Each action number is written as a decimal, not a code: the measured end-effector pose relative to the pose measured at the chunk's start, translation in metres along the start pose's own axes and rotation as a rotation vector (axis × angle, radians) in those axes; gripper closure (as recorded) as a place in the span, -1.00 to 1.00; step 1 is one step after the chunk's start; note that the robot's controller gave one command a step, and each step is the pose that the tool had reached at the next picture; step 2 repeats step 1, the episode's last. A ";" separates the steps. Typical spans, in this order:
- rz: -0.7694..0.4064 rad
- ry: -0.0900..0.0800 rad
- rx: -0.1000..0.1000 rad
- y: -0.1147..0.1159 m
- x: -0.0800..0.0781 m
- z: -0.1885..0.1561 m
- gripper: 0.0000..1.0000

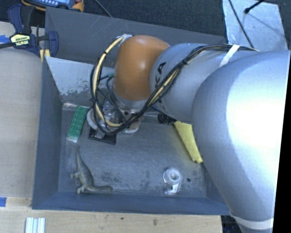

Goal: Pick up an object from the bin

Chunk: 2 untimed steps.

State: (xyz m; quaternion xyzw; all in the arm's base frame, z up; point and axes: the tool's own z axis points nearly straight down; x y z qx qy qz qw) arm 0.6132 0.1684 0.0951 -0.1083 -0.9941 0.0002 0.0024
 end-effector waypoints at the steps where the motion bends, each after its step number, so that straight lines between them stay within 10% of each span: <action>1: 0.000 -0.008 -0.003 0.000 -0.002 -0.017 1.00; 2: 0.000 -0.008 -0.003 0.000 -0.002 -0.017 1.00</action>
Offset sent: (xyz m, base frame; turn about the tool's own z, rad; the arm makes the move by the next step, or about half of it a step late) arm -0.0001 0.0001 0.0629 0.0000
